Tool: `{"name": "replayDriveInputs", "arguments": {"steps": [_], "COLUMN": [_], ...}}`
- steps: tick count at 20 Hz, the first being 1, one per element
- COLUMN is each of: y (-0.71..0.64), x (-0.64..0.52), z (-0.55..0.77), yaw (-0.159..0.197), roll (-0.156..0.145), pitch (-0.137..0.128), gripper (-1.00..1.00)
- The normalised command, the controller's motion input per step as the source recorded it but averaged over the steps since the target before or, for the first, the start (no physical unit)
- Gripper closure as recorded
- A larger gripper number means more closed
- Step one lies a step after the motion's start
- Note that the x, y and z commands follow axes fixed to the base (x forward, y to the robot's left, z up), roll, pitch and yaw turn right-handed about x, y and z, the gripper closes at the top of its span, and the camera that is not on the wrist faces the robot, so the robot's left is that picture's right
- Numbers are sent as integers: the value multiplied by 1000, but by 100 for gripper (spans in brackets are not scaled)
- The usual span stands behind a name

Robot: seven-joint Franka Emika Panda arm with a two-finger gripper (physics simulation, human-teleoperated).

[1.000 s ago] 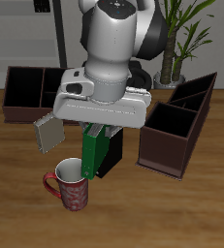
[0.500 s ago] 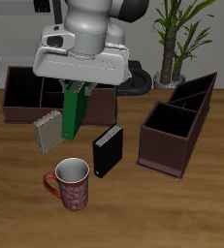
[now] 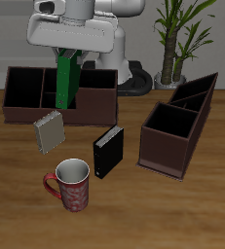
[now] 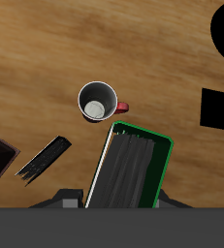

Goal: Place the green book into the back desk caddy's back compartment

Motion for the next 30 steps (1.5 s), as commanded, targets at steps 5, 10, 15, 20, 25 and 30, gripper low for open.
{"name": "replayDriveInputs", "arguments": {"steps": [5,10,15,20,25,30], "y": [-245,-46,-210,-273,-264,-273], "x": [-617,-392,-450,-370,-391,-457], "z": [-161,-133,6,108,105,59], "yaw": [78,5,-3,20,38,9], "roll": [5,-21,-63,-22,-27,-37], "pitch": [-2,1,-26,-2,-8,-18], "gripper": [100,100,100,100,100,100]}}
